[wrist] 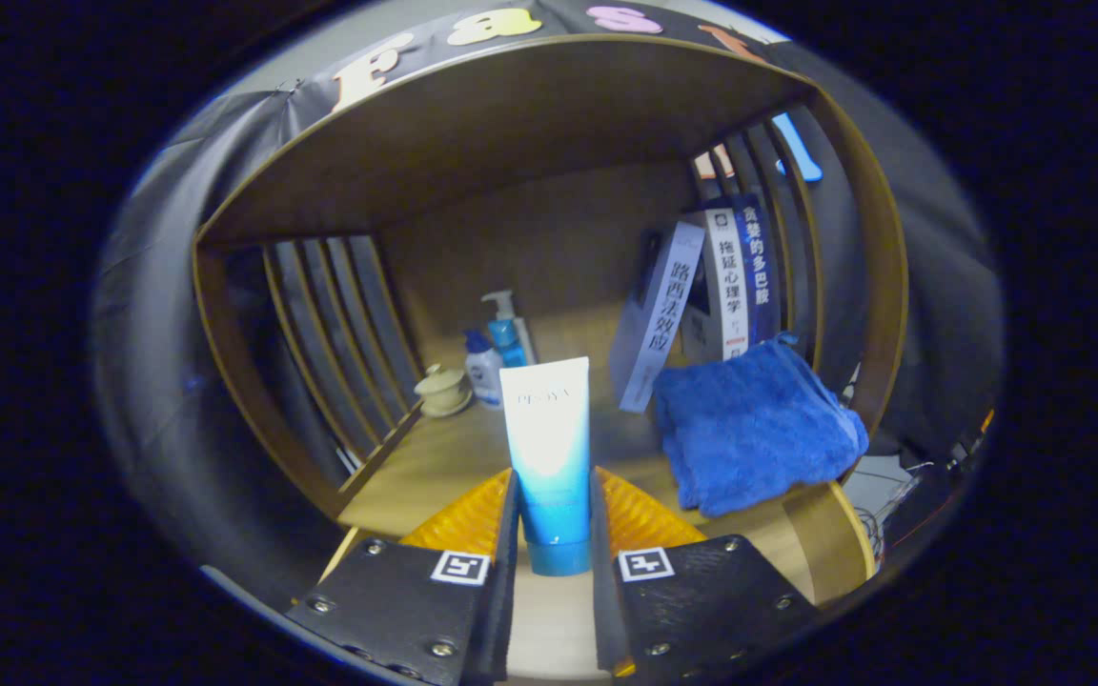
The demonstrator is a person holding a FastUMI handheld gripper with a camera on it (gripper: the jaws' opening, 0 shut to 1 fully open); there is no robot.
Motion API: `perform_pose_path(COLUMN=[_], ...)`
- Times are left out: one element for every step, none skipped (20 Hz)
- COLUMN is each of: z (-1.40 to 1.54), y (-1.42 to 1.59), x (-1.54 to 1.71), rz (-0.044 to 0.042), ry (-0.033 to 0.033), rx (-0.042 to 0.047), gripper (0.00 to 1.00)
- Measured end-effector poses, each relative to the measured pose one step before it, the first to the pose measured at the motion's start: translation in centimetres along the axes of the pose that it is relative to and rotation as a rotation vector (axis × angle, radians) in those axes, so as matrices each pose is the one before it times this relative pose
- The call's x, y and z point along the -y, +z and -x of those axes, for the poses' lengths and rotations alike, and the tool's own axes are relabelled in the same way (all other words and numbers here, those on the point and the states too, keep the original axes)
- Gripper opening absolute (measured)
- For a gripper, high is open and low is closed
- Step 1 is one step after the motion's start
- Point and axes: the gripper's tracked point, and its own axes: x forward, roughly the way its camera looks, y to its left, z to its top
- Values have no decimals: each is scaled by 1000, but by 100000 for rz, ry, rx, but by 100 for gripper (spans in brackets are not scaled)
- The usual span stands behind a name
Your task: Pull open the drawer, take out the items inside it, and place them on the countertop above the cabinet.
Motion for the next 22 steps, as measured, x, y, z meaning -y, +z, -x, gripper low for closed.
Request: perform_pose_path(z=[-832,-917,-920,-894,-1093,-1072,-1055,-931,-941,-714,-855,-678,-425,-219,-474,-95,-191,-299,-431,-236,58,29], y=[693,480,153,-91,-235,-470,-639,-711,-815,-723,-1013,-438,-649,41,-245,-140,-323,-339,-445,-244,-267,-233], x=[145,16,120,140,262,64,-89,-18,-99,65,14,-291,-84,-69,87,27,-106,75,-86,13,-91,19], rz=[-1684,-1719,-1525,-1085,-703,529,901,1181,1376,1716,1165,781,590,-1203,-995,-2147,-1186,-779,-696,-1121,-546,-259], ry=[-1505,-397,-967,-1035,-1817,-967,-700,-804,-662,-1611,-791,-150,-220,-328,-922,-844,-164,-910,-644,-412,414,-243], rx=[2064,1187,278,-555,-826,-1041,-1316,-1287,-1619,-1072,-1179,-132,-415,2027,1144,413,-903,-951,-833,-98,-226,-157], gripper=[35,35,35,35,35,35,35,35,35,35,35,35,35,35,35,35,35,35,35,35,35,35])
